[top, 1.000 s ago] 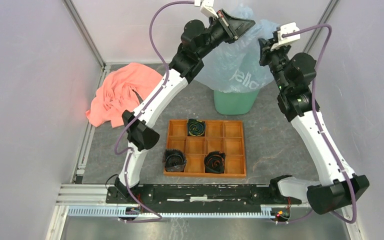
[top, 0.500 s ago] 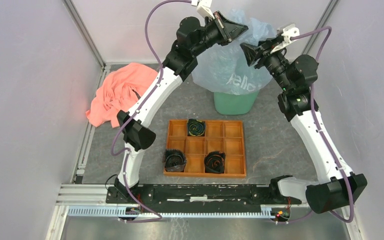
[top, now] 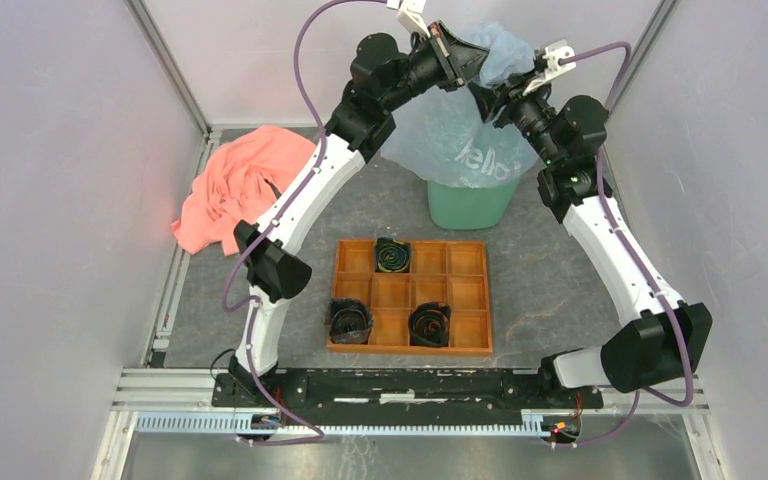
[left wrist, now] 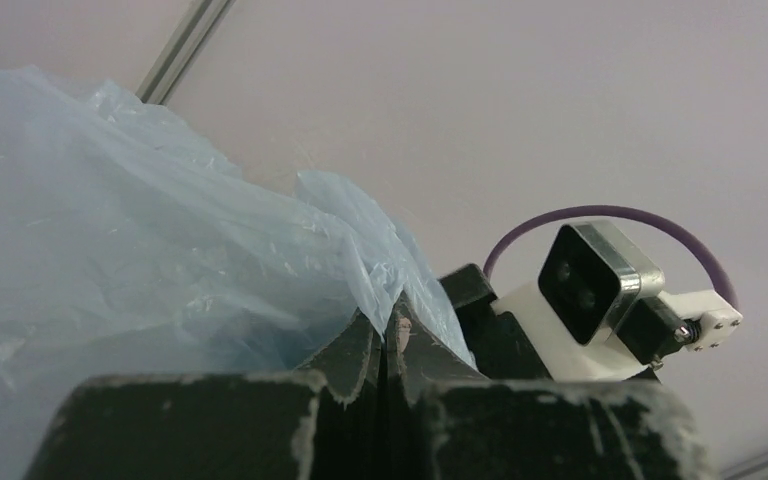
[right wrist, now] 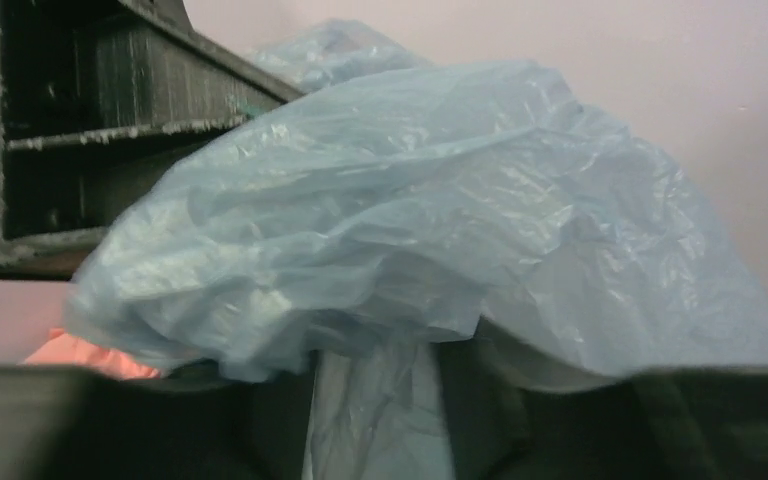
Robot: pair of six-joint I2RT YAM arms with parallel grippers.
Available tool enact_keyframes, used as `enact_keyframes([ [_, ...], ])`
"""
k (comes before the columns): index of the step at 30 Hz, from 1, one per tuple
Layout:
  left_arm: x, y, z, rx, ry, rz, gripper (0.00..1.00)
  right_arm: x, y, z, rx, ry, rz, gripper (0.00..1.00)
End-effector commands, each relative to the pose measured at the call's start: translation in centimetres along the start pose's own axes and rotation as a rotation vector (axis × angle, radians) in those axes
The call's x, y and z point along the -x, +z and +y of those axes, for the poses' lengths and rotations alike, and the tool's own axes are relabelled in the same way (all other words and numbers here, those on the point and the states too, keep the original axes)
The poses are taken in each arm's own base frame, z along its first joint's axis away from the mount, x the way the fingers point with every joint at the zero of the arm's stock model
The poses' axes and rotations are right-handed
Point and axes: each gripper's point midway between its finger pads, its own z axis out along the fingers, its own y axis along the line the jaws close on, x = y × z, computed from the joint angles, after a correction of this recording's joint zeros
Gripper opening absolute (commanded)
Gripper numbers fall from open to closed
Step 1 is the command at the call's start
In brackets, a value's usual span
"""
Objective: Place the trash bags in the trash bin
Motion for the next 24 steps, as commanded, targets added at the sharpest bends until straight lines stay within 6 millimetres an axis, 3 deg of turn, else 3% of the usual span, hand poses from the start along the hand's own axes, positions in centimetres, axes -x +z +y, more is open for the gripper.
enact_keyframes([
  [1,1.6,-1.2,-4.6,-0.102,0.014,-0.014,0.02,5.1,0.6,0.4,0.006,0.076,-0.183,0.38],
  [3,1.5,-1.4,-4.5,-0.090,0.033,-0.002,0.04,5.0,0.9,0.3,0.002,0.120,-0.194,0.06],
  [4,1.5,-1.7,-4.4,-0.077,0.048,0.005,0.10,4.9,0.9,-0.1,-0.023,0.142,-0.197,0.01],
  [8,2.0,-3.9,-4.0,0.011,0.139,0.026,0.59,3.5,0.7,-2.6,-0.156,0.191,-0.162,0.01],
  [11,2.6,-6.5,-2.8,0.125,0.218,0.023,0.79,2.5,-0.3,-5.3,-0.273,0.231,-0.133,0.01],
  [16,3.4,-11.7,0.6,0.373,0.374,-0.020,0.86,1.3,-1.4,-8.3,-0.296,0.341,-0.105,0.01],
  [20,3.6,-16.1,5.9,0.640,0.435,-0.101,0.85,0.8,-1.6,-8.8,-0.241,0.395,-0.091,0.01],
  [24,2.7,-16.7,9.9,0.749,0.426,-0.093,0.77,1.1,-1.6,-8.2,-0.170,0.414,-0.087,0.01],
])
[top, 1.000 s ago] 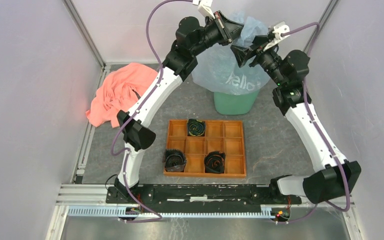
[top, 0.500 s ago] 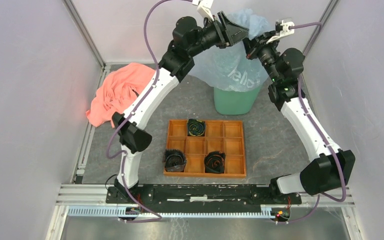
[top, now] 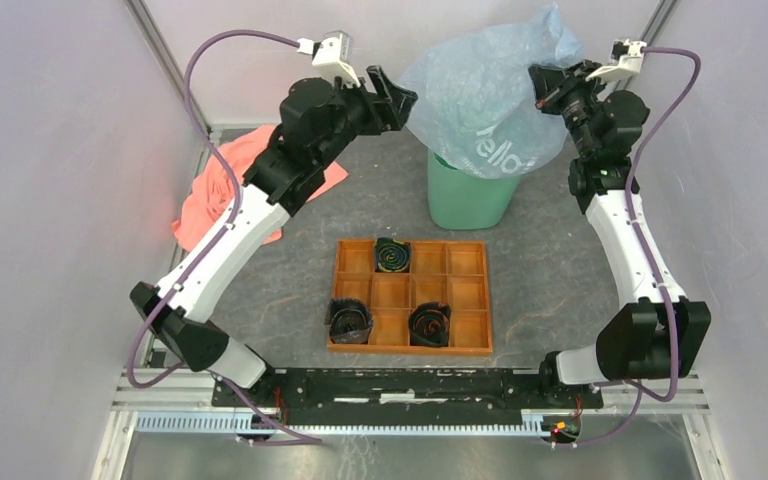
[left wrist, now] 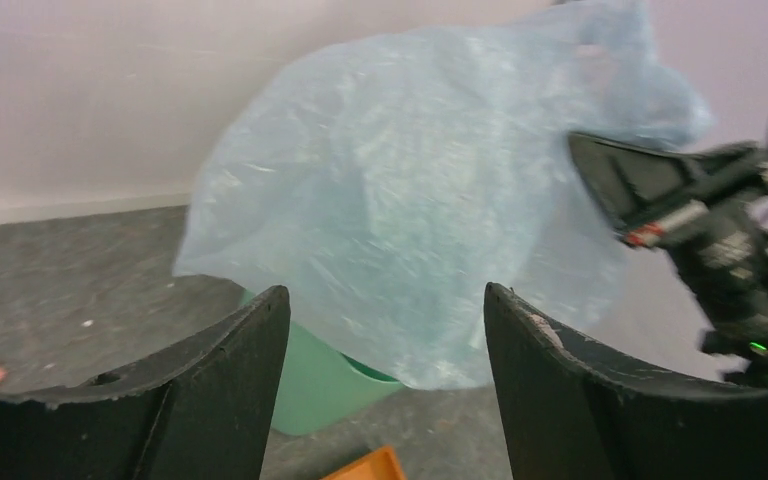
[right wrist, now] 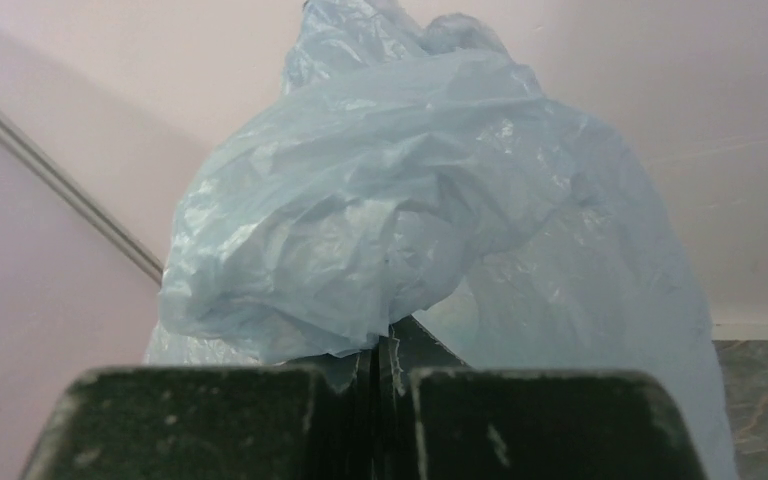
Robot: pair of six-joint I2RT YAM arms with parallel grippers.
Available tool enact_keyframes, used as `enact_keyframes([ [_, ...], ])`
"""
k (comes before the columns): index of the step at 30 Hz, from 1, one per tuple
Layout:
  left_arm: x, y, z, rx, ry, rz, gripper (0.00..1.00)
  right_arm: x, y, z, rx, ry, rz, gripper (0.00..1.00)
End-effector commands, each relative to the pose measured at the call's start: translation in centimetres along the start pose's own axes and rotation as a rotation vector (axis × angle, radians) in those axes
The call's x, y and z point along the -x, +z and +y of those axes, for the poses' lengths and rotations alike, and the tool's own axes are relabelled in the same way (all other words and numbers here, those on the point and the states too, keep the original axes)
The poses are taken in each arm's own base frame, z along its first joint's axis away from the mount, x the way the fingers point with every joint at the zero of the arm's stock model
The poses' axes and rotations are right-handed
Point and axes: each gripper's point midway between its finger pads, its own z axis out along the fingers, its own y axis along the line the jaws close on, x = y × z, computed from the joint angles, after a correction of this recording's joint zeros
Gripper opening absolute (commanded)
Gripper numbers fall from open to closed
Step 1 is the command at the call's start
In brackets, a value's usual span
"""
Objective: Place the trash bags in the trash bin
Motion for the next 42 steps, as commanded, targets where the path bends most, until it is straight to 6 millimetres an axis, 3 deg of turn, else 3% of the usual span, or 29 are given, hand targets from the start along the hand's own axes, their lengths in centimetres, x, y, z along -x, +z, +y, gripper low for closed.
enact_keyframes([
  [1,-2.4,2.7,6.0,0.219,0.081,-0.001,0.75,-0.1,0.0,2.3,0.137,0.056,0.034,0.01],
  [4,-3.8,5.4,6.8,0.224,0.083,0.017,0.70,-0.2,-0.5,3.0,0.174,0.052,0.052,0.01],
  [8,-5.4,8.5,6.1,0.156,0.101,0.065,0.42,0.4,-1.5,2.3,0.156,0.028,0.058,0.01],
  [11,-8.2,10.7,2.7,-0.013,0.062,0.147,0.31,0.8,-1.8,2.8,0.168,0.021,0.055,0.01],
  [15,-12.1,13.0,-1.8,-0.124,0.082,0.193,0.29,1.0,-1.4,3.0,0.180,0.019,0.059,0.01],
  [17,-13.0,14.1,-3.4,-0.159,0.067,0.199,0.29,0.7,-1.2,3.0,0.190,0.019,0.071,0.01],
  [19,-14.7,15.0,-3.6,-0.161,0.042,0.234,0.28,0.3,-1.1,2.8,0.190,0.011,0.085,0.01],
  [24,-18.9,16.5,-1.5,-0.100,-0.004,0.302,0.28,-0.6,-0.8,2.0,0.173,-0.018,0.113,0.01],
  [29,-22.6,16.4,0.8,-0.037,0.000,0.386,0.28,-2.9,0.2,1.7,0.217,-0.083,0.180,0.01],
  [31,-23.1,16.1,2.0,0.004,0.024,0.402,0.28,-4.4,0.5,1.0,0.208,-0.121,0.227,0.01],
  [34,-23.9,15.3,4.3,0.056,0.049,0.436,0.30,-6.9,0.8,2.5,0.256,-0.150,0.290,0.01],
  [42,-23.5,12.5,11.1,0.232,0.124,0.490,0.32,-10.8,1.1,5.4,0.337,-0.115,0.348,0.01],
])
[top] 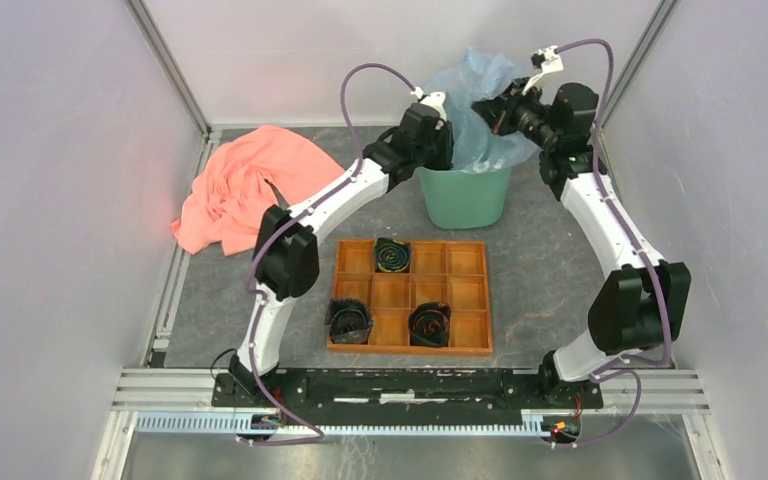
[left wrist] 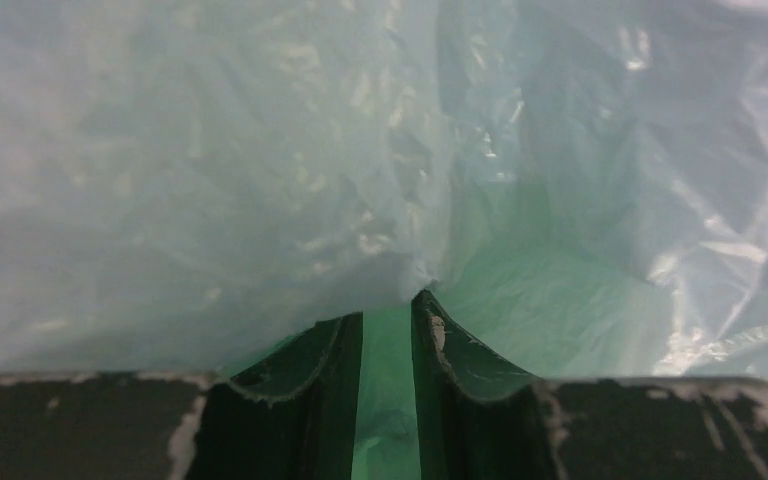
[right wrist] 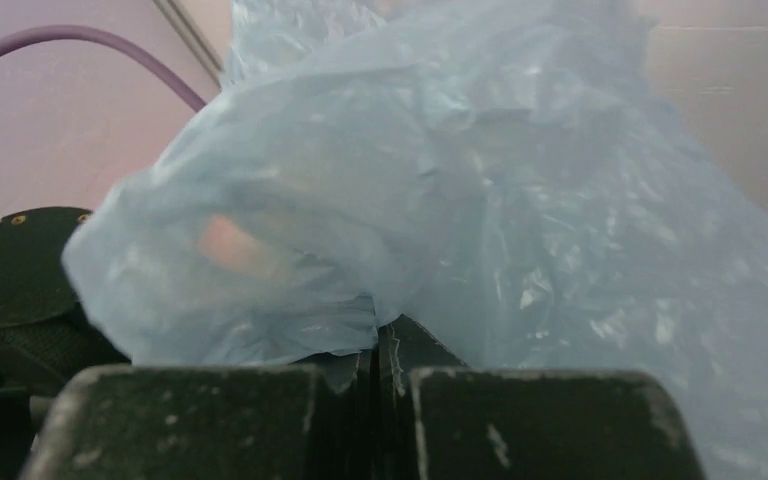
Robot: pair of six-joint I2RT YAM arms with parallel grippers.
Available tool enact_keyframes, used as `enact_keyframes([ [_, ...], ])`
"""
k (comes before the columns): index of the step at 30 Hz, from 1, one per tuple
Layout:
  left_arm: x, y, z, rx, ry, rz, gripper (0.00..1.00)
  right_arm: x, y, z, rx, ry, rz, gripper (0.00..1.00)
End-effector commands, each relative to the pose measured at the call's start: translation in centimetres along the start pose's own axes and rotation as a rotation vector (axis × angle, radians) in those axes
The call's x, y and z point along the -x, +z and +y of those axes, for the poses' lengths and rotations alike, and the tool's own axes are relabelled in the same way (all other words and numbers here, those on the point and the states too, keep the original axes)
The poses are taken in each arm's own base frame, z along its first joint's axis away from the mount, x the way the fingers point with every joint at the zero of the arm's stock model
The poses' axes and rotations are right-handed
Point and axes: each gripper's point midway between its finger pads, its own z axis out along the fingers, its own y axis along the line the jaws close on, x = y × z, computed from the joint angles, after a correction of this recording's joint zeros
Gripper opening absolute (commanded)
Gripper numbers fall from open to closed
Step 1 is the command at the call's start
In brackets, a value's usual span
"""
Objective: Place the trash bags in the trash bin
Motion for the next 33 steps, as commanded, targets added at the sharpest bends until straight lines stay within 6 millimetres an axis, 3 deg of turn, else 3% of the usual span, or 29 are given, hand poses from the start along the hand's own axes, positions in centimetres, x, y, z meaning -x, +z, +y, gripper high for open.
enact_keyframes([
  [1,0.9,-2.7,5.1,0.154,0.055,0.009,0.31,0.8,1.1,3.0,0.099,-0.036,-0.031,0.01],
  [6,2.6,-5.6,8.5,0.256,0.097,-0.021,0.32,0.3,2.6,5.5,0.165,-0.007,-0.037,0.01],
  [9,4.1,-7.0,8.5,0.258,0.126,-0.041,0.32,1.0,2.9,5.8,0.172,0.027,-0.068,0.01],
  [15,5.3,-8.0,5.5,0.129,0.118,-0.048,0.36,1.5,2.5,3.8,0.048,-0.002,-0.075,0.01],
  [22,6.3,-8.4,1.0,-0.071,0.061,-0.030,0.50,2.3,1.0,0.9,-0.132,-0.134,-0.027,0.00],
  [26,8.7,-10.5,-1.6,-0.159,0.049,-0.071,0.65,2.4,0.3,-0.1,-0.186,-0.218,0.018,0.01],
  [29,10.9,-12.8,-2.6,-0.174,0.067,-0.126,0.75,2.5,0.1,-0.1,-0.185,-0.266,0.044,0.01],
  [33,13.4,-15.9,-3.1,-0.158,0.103,-0.212,0.81,3.2,-0.6,0.5,-0.173,-0.293,0.032,0.01],
])
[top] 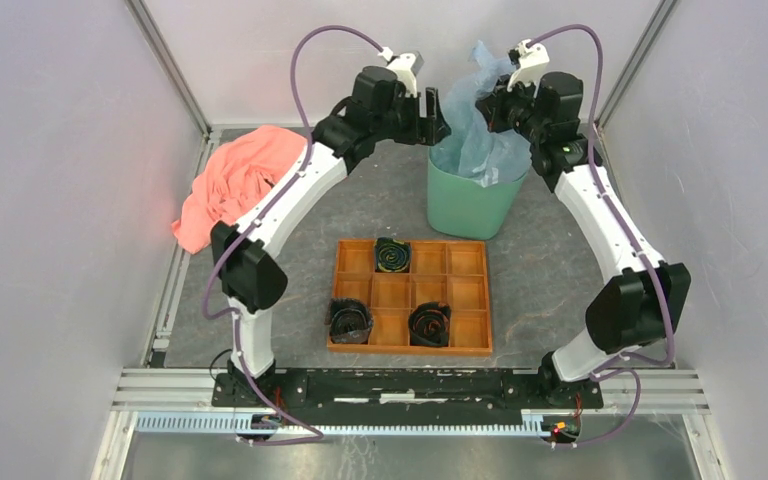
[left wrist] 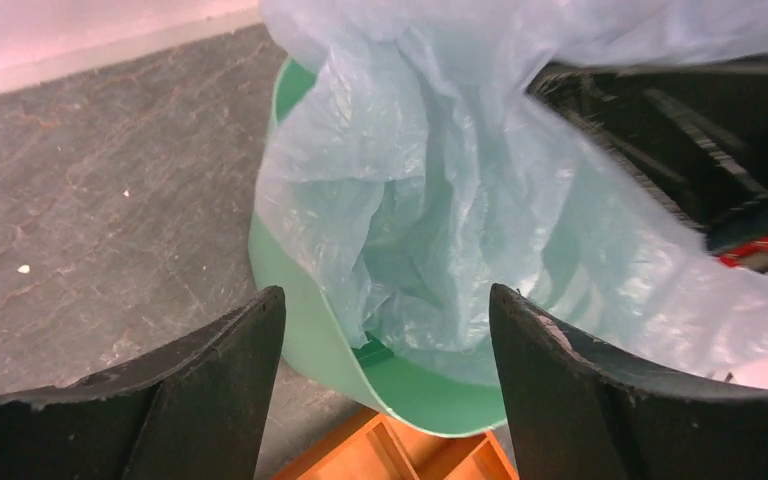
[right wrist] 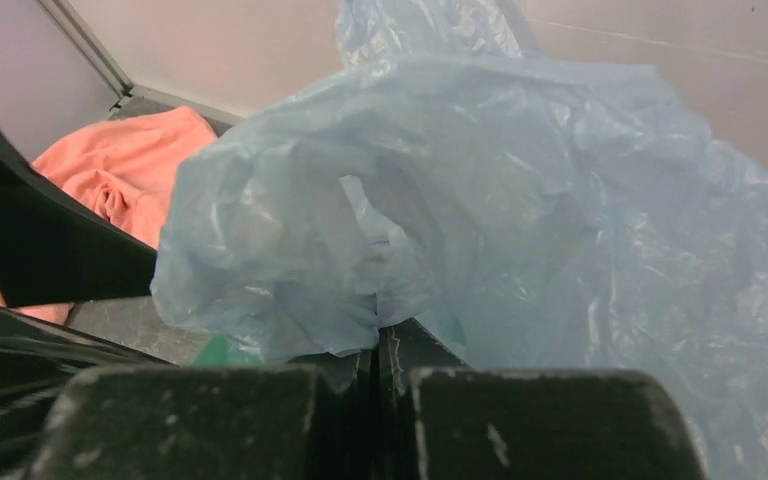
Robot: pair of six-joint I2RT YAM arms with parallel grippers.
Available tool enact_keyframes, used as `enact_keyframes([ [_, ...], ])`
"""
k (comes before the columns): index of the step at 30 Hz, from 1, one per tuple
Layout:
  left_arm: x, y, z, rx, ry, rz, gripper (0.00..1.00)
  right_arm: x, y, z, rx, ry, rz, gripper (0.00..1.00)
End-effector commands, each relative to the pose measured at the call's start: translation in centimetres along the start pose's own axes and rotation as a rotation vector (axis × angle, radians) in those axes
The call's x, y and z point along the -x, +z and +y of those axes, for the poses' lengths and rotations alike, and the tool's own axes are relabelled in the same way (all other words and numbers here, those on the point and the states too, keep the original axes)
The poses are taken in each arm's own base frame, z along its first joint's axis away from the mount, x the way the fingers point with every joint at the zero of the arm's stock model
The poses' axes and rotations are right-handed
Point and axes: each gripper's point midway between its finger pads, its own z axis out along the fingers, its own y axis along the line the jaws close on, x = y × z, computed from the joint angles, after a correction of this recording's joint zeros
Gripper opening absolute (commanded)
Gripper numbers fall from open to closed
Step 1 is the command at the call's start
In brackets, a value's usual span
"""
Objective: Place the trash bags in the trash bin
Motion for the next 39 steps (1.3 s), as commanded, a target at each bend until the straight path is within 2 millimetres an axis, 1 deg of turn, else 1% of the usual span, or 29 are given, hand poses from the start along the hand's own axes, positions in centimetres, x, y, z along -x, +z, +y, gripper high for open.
enact_keyframes([
  [1,6.9,-6.2,-2.9,-0.031,0.050,-0.189,0.82,3.9,-2.3,0.4,-0.007,-0.091,-0.071,0.01],
  [3,7.8,-6.7,-2.2,0.014,0.054,-0.234,0.84,4.6,-2.7,0.7,0.000,-0.095,-0.086,0.01],
  [4,7.9,-6.5,-1.7,0.042,0.051,-0.248,0.84,4.9,-3.0,0.8,0.000,-0.095,-0.097,0.01],
  [6,8.0,-5.6,-0.8,0.079,0.044,-0.265,0.84,5.5,-3.5,1.1,0.006,-0.096,-0.114,0.01],
  [8,8.2,-4.1,-0.1,0.099,0.036,-0.280,0.86,6.0,-4.0,1.5,0.015,-0.097,-0.132,0.01],
  [10,8.2,-2.2,-0.3,0.072,0.031,-0.272,0.88,6.3,-4.4,1.6,0.018,-0.098,-0.143,0.01],
  [12,8.1,-0.3,-0.9,0.024,0.017,-0.258,0.88,6.6,-4.9,1.7,0.012,-0.104,-0.151,0.01],
  [14,8.0,1.0,-1.8,-0.037,0.003,-0.255,0.88,6.8,-5.2,1.6,0.003,-0.115,-0.154,0.01],
  [16,8.2,1.8,-2.8,-0.108,-0.007,-0.275,0.87,6.9,-5.5,1.6,-0.002,-0.123,-0.156,0.01],
  [17,8.2,2.0,-3.9,-0.164,-0.009,-0.277,0.84,6.9,-5.7,1.6,-0.002,-0.127,-0.154,0.01],
  [19,7.8,2.2,-5.6,-0.245,0.006,-0.279,0.68,6.8,-5.9,1.6,-0.005,-0.134,-0.152,0.00],
  [20,7.5,2.2,-6.2,-0.265,0.022,-0.277,0.61,6.7,-6.0,1.6,-0.005,-0.138,-0.150,0.01],
  [21,7.0,2.3,-7.1,-0.278,0.041,-0.271,0.56,6.8,-6.2,1.6,-0.010,-0.140,-0.154,0.01],
  [23,5.9,2.7,-8.0,-0.285,0.068,-0.256,0.48,7.1,-6.5,1.5,-0.018,-0.146,-0.166,0.01],
  [25,4.8,3.2,-8.2,-0.282,0.044,-0.232,0.35,7.5,-6.7,1.6,-0.019,-0.147,-0.183,0.01],
  [26,4.0,3.6,-8.3,-0.290,0.027,-0.208,0.30,7.8,-6.8,1.6,-0.019,-0.146,-0.192,0.01],
  [28,2.2,4.4,-8.8,-0.301,0.012,-0.160,0.26,7.9,-6.8,1.7,-0.016,-0.140,-0.206,0.01],
  [30,0.2,5.2,-8.3,-0.269,0.004,-0.116,0.23,7.4,-6.4,1.7,-0.012,-0.124,-0.209,0.00],
  [32,-1.9,5.9,-7.0,-0.209,-0.024,-0.075,0.19,5.9,-5.6,1.6,0.002,-0.099,-0.181,0.01],
  [34,-3.4,6.3,-5.5,-0.149,-0.036,-0.049,0.17,4.7,-4.8,2.2,0.044,-0.067,-0.172,0.01],
  [36,-4.2,6.3,-4.3,-0.091,-0.024,-0.028,0.17,3.1,-4.0,2.8,0.096,-0.031,-0.150,0.01],
  [38,-4.1,5.8,-3.8,-0.057,0.000,-0.009,0.19,1.7,-3.4,3.0,0.115,-0.011,-0.122,0.01],
  [39,-3.6,5.4,-4.0,-0.055,0.012,-0.009,0.21,1.3,-3.2,2.8,0.110,-0.008,-0.113,0.01],
])
